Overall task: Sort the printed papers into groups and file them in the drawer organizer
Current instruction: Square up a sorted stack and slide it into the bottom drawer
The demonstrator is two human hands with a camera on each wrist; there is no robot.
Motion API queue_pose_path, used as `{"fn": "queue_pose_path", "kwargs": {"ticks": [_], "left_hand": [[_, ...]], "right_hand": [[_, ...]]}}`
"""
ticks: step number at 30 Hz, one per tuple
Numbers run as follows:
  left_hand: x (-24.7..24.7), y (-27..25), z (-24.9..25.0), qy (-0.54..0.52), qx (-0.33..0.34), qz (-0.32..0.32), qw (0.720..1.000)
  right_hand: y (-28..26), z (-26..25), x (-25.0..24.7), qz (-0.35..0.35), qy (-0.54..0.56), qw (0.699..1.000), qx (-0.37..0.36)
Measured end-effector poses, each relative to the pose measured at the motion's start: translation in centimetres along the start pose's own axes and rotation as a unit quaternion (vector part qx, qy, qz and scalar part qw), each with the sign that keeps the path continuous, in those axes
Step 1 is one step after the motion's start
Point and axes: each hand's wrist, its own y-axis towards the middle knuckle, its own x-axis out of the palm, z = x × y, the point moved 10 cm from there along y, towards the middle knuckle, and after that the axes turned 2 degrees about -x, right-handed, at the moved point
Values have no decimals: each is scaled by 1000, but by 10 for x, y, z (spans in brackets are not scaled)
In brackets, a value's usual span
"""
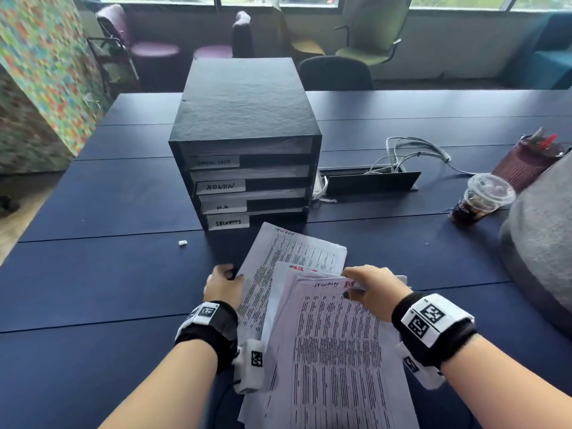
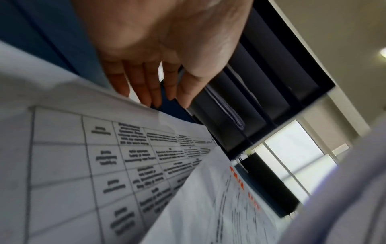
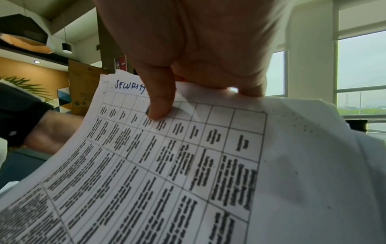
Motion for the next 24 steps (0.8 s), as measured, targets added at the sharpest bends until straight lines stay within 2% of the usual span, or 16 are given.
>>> {"fn": "queue_pose_path", "kwargs": {"ticks": [5,7,8,11,17,21,24], "left_hand": [[26,-4,13,53,5,-110,993],[37,-10,20,90,37,-151,984],[37,-12,25,114,59,-147,981],[18,-12,36,163,78,-61,982],[-16,-20,68,89,142,7,986],[-31,-31,73,75,174,51,980],[-61,-43,84,25,219,124,967]], "right_hand": [[2,-4,3,13,2,1000,-16],[3,-8,4,15,5,999,-29],[4,-10,5,15,5,999,-37],[8,-10,10,14,7,999,-46],[15,-5,21,14,-12,998,-56],[16,-6,21,22,-21,998,-59],[16,-5,23,18,-21,998,-60]]}}
